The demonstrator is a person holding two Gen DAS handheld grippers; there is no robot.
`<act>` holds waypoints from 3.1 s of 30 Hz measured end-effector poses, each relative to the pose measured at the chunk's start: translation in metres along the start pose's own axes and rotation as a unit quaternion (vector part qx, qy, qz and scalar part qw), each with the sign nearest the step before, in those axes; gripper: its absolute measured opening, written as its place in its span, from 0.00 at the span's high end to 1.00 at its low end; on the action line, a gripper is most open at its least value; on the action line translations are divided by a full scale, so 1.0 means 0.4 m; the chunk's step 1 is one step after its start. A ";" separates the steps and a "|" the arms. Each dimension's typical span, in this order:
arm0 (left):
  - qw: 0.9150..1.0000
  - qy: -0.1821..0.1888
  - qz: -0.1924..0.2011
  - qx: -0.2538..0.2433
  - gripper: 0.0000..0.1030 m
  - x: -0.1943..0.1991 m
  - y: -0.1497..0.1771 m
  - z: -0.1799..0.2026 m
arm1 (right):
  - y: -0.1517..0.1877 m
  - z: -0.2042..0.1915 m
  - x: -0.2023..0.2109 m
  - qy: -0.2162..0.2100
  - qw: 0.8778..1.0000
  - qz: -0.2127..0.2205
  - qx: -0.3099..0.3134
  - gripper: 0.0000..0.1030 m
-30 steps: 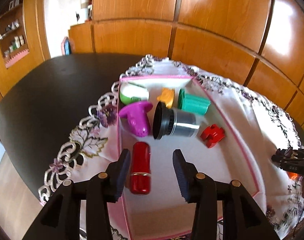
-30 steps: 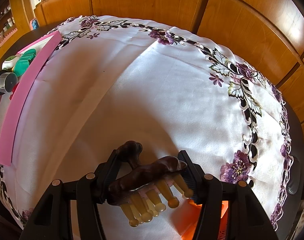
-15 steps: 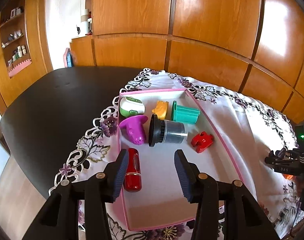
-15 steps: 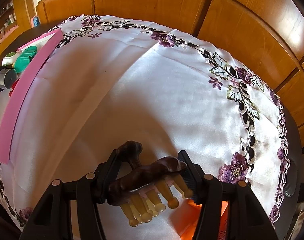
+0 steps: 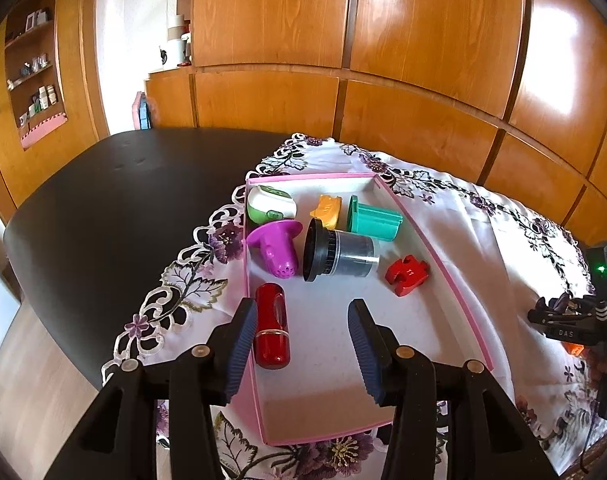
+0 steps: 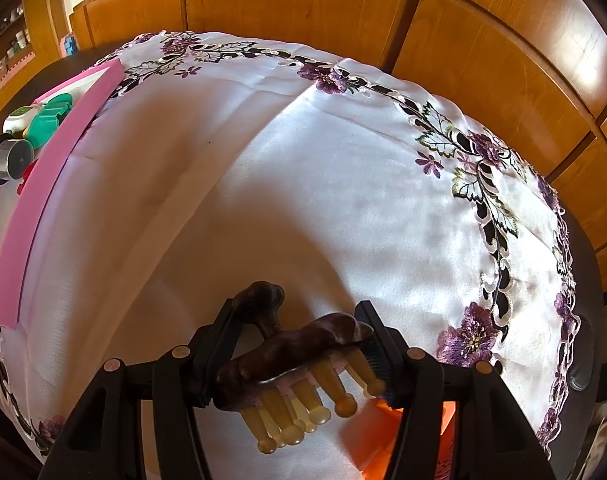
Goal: Organize rigid objects
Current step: 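Carry the brown hairbrush into the pink box and open the right tool, then grasp the orange cube stack with the left tool while the right tool moves to the pink soap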
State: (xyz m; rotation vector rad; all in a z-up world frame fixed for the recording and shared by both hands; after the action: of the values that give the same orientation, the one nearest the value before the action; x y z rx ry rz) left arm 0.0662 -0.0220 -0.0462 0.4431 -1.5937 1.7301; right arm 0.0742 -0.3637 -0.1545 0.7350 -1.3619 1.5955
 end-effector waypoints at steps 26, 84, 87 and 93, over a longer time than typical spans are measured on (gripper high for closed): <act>1.000 -0.011 0.001 0.029 0.53 0.002 0.013 -0.071 | -0.131 -0.308 0.300 -0.153 0.980 0.117 0.040 0.43; 0.999 -0.024 0.015 0.031 0.43 0.032 0.025 -0.091 | -0.143 -0.432 0.311 -0.179 0.974 0.138 -0.016 0.30; 0.999 -0.017 0.021 0.021 0.41 0.041 0.020 -0.070 | -0.128 -0.406 0.316 -0.166 0.976 0.141 -0.016 0.30; 1.000 0.000 0.019 -0.003 0.40 0.043 0.017 -0.022 | -0.101 -0.330 0.309 -0.143 0.979 0.138 -0.033 0.30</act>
State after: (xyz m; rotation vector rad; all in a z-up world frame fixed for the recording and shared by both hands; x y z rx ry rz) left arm 0.0517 -0.0084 -0.0408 0.4123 -1.6154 1.7539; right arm 0.0712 -0.2051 -0.0582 0.7844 -1.7817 1.6951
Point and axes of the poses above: each gripper's, at about its wrist camera, not at the fingertips, and x roughly against the way its jaws point, z to its right, y to its underside, the point moved 4 cm from there along -x, roughly the way its jaws point, and after that the axes turned 8 degrees about y, right-handed, at the moved point
